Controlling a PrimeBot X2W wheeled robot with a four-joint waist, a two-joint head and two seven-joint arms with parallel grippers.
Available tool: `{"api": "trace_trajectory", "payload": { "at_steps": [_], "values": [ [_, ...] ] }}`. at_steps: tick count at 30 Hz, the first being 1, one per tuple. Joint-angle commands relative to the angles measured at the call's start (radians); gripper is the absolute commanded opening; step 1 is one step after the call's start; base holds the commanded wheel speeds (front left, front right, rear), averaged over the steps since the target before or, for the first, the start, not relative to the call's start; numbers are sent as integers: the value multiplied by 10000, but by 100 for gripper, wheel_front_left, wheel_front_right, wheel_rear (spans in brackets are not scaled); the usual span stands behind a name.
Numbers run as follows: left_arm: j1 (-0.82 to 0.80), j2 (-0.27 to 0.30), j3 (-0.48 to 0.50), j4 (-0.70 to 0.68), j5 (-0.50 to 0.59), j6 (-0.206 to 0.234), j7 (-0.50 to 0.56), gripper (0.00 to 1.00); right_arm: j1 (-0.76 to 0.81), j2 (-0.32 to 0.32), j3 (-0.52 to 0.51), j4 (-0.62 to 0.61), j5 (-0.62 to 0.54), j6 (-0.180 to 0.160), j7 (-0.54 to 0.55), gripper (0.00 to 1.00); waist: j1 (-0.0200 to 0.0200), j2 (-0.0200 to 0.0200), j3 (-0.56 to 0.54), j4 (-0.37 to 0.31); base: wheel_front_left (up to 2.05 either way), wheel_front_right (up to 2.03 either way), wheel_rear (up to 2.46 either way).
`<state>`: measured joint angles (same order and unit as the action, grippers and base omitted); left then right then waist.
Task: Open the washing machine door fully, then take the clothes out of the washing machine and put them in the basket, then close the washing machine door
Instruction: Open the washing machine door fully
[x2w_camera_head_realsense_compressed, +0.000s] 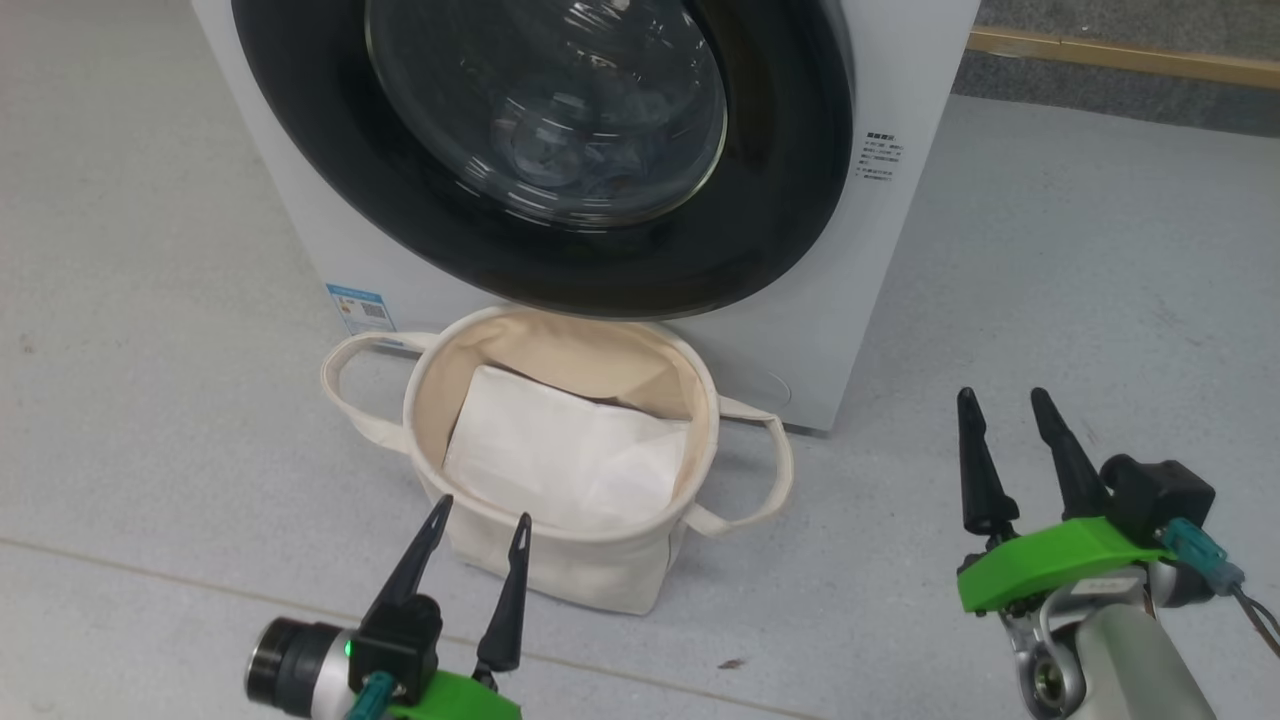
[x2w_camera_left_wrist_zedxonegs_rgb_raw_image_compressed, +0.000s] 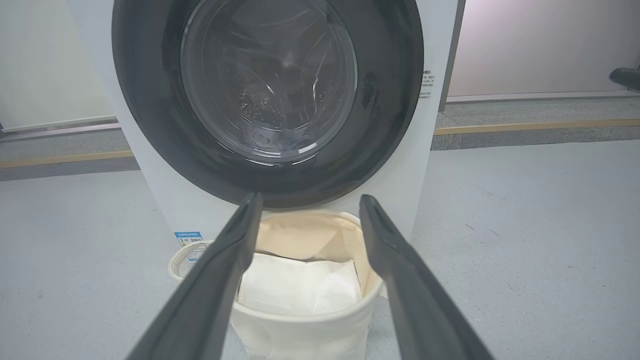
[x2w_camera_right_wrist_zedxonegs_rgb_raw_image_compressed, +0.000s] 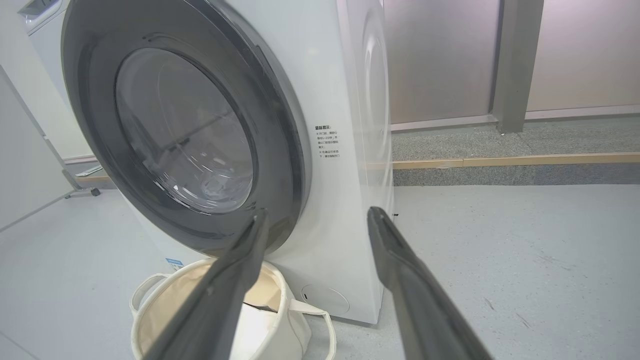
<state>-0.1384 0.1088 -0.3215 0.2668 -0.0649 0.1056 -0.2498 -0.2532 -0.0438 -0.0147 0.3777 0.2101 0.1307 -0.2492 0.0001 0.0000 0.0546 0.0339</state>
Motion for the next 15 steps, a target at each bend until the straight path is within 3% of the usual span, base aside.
{"api": "trace_trajectory", "payload": {
  "at_steps": [1,5,8,9,10,15],
  "values": [
    [-496,49,286,-266,-25,51,-120,100,-395,-64,296,-372,-15,0,-126,2,0,0,20,8,0,0,0],
    [-567,86,219,-286,93,97,-120,100,-467,-64,290,-149,1047,0,-126,0,0,0,157,25,0,0,0],
    [-696,251,0,-274,621,345,-120,100,-798,-64,195,408,3199,0,-15,0,0,0,382,38,0,0,0],
    [-759,216,-91,-282,672,372,-120,100,-1131,-64,190,720,4889,0,304,0,0,0,544,56,0,0,0],
    [-796,209,-132,-280,695,376,-120,100,-1306,-64,209,821,5613,0,501,0,0,0,639,66,0,0,0],
    [-1065,172,-241,-311,694,359,-120,100,-2235,-64,-160,941,7921,0,1367,0,0,0,1202,136,0,0,0]
  ]
}}
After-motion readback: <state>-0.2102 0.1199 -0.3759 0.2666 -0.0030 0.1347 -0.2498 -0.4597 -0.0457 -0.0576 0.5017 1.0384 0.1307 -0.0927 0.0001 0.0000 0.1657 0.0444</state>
